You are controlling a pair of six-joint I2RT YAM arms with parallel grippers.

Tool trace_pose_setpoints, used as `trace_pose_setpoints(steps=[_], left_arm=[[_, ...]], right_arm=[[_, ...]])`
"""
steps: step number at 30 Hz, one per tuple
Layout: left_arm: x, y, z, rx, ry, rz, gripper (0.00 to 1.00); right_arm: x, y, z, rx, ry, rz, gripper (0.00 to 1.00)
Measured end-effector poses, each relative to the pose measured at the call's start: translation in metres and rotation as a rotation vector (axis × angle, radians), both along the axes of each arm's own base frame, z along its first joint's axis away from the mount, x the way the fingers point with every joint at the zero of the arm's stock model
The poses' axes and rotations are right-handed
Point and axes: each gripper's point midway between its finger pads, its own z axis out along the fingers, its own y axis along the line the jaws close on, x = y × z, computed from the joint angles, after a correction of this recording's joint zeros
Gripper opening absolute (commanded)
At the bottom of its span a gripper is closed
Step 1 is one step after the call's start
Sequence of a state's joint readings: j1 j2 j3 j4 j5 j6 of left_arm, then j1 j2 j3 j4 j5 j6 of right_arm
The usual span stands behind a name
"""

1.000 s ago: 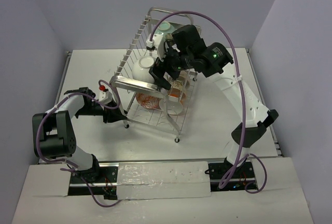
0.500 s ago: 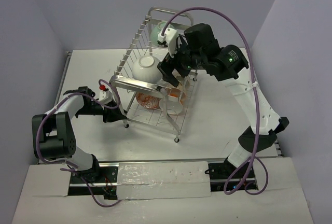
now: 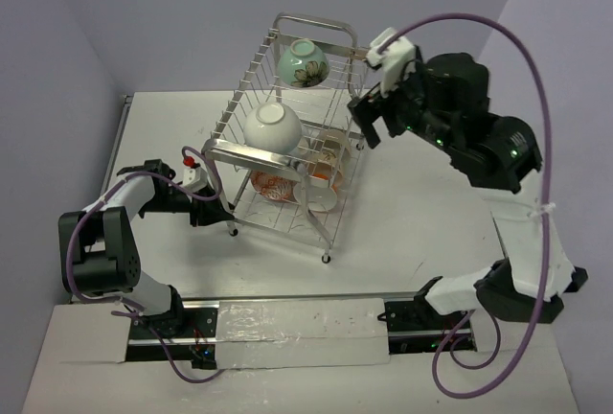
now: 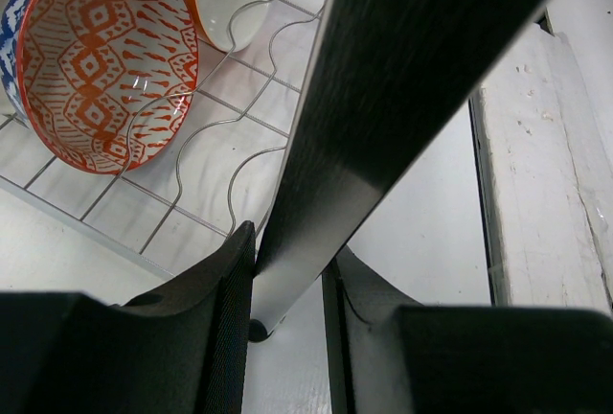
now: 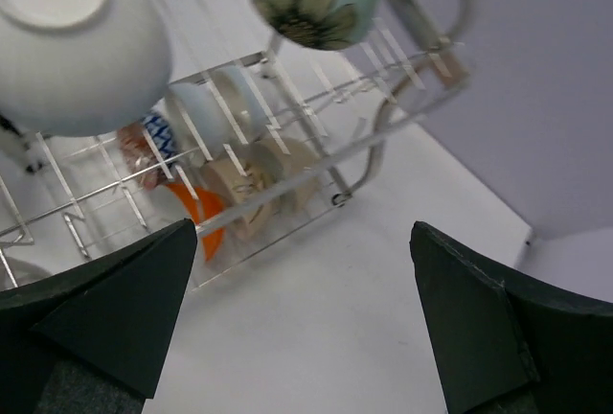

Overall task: Load the bowls into the dish rack
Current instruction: Move the dish rack to the center of the board.

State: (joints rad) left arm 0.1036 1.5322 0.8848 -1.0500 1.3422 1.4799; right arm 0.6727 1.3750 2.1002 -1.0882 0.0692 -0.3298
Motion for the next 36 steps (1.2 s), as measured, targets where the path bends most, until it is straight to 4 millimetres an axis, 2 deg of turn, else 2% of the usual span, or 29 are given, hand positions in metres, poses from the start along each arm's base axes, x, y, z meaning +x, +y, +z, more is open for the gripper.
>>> trace_pose_setpoints(steps=[2,5,10,14,18,21,29,36], left_arm=[[0.0,0.0,0.0,0.0,0.0,0.0,0.0],[0.0,0.0,0.0,0.0,-0.001,0.0,0.0],[0.0,0.0,0.0,0.003,-0.004,0.0,0.0],[0.001,0.002,0.001,0.024,-0.019,0.003,0.0],[0.005,0.007,0.001,0.071,-0.034,0.029,0.0],[0.007,0.011,0.001,0.094,-0.04,0.069,0.0],[0.009,0.018,0.001,0.136,-0.028,0.179,0.0],[0.021,0.033,-0.002,0.173,0.014,0.312,0.0]], right_arm=[[0.001,-0.025,0.02,0.034,-0.072,-0.082,1.0],[0.003,-0.057,0.03,0.066,-0.136,-0.184,1.0],[0.011,-0.093,-0.002,0.052,-0.109,-0.295,1.0],[0.019,-0.106,-0.06,0.029,0.005,-0.331,1.0],[0.022,-0.11,-0.11,0.028,0.129,-0.34,1.0],[0.024,-0.111,-0.133,0.046,0.188,-0.336,1.0],[0.039,-0.112,-0.152,0.161,0.302,-0.31,1.0],[0.063,-0.096,-0.19,0.229,0.489,-0.218,1.0]])
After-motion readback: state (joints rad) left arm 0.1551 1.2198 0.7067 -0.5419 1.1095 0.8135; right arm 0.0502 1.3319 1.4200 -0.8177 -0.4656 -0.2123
